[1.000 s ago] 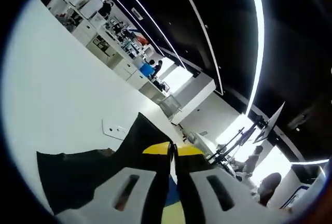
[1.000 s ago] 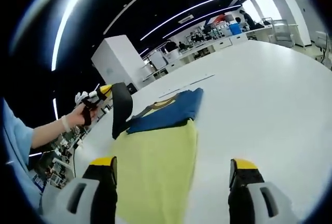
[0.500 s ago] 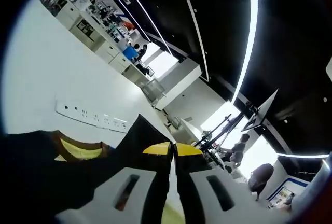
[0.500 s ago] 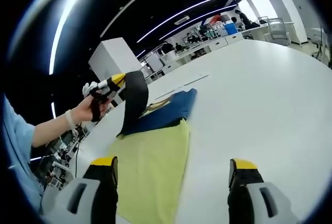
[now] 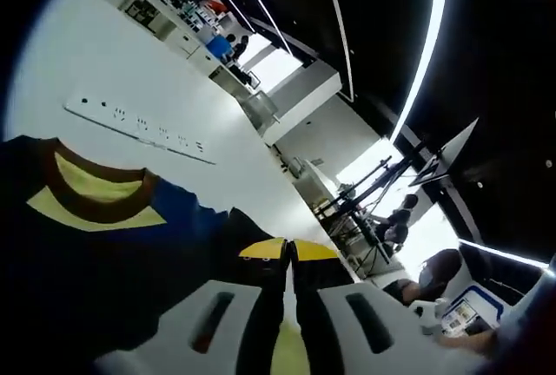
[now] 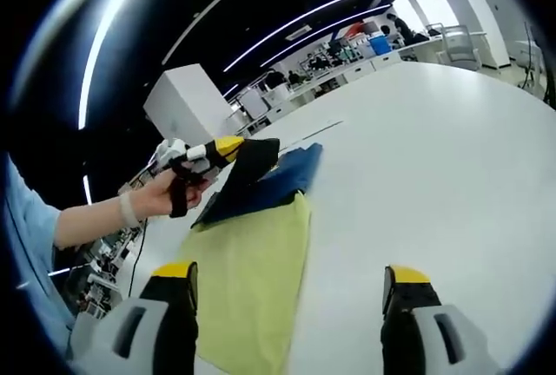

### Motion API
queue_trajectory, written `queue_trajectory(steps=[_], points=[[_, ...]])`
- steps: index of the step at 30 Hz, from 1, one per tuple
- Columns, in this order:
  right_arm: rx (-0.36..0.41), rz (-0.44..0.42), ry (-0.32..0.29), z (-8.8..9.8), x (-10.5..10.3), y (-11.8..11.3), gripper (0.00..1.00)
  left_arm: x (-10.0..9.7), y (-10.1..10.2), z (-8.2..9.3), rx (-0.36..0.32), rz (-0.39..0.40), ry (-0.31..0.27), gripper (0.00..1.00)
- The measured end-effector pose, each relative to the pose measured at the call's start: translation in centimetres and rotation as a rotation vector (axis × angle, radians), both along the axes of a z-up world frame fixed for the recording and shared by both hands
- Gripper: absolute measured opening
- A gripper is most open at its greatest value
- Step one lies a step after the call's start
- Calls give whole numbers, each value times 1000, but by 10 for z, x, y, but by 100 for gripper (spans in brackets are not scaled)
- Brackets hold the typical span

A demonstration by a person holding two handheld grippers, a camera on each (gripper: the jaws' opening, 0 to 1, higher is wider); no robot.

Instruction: Fold the garment on the visible template until the final outline fits inside the template.

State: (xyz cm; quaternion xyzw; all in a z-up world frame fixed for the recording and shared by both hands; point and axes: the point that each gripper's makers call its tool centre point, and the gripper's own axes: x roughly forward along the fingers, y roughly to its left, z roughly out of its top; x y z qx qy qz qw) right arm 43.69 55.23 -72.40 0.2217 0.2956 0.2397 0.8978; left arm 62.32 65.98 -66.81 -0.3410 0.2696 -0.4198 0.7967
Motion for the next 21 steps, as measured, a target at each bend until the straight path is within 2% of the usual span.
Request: queue_trajectory(steps=[11,16,21], points=[[6,-5,7,-2,0,0,88,-19,-30,-28,28,-65,42,0],[8,-12,9,-2,0,-2,88,-25,-33,-44,36,-68,79,0],[10,-15,12,-4,-1,-3,88,-28,-32,-50,40,-68,97,0]])
